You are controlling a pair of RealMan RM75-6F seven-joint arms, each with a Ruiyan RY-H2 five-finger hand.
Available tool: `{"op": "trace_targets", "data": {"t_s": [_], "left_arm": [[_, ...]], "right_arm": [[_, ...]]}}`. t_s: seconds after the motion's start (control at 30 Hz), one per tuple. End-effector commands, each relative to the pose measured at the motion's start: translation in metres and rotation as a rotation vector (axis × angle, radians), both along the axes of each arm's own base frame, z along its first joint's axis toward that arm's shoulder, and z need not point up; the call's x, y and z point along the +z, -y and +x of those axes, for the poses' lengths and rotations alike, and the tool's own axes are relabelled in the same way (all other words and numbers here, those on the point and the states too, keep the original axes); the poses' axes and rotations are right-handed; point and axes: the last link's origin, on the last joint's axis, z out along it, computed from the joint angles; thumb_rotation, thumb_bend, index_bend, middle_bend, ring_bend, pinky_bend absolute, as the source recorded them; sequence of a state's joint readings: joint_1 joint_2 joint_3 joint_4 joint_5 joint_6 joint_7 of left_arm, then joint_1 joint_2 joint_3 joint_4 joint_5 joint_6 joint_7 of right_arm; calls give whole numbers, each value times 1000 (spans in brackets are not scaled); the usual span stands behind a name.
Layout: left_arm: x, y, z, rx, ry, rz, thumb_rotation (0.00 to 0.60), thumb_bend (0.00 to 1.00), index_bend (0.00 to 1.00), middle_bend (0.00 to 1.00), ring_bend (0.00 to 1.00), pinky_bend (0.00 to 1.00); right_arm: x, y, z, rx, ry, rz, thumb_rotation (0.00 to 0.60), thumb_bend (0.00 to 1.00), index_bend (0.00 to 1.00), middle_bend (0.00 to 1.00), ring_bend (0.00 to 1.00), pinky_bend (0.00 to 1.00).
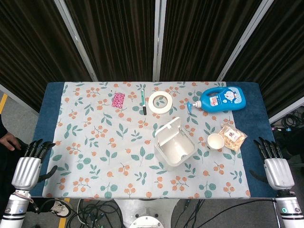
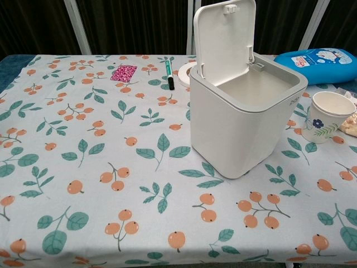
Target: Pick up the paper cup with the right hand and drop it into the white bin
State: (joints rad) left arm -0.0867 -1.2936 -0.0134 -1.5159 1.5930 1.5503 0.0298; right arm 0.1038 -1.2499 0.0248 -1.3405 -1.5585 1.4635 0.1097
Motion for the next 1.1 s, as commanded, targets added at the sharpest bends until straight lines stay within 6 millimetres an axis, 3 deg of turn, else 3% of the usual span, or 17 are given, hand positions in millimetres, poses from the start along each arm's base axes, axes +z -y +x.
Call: {"op": "trace_targets", "data": {"t_s": [0.03,0.5,0.8,1.1], "left_arm": [[0,0,-1,2,-1,1,600,238,203,182,81,113],[-4,2,-4,9,0,-20,600,238,203,182,81,113],[-11,3,-10,21,15,-35,600,238,203,182,81,113],[-8,5,-15,30,14,-26,600,238,203,182,81,113]], "right_arm": [[-1,0,0,0,-4,4,600,57,0,0,0,0],[-8,10,8,13,-18,60,600,59,0,0,0,0],[-26,53,31,49,-83,131,600,57,0,0,0,27],[-65,96,68,102,-160,226,600,78,0,0,0,106]]}}
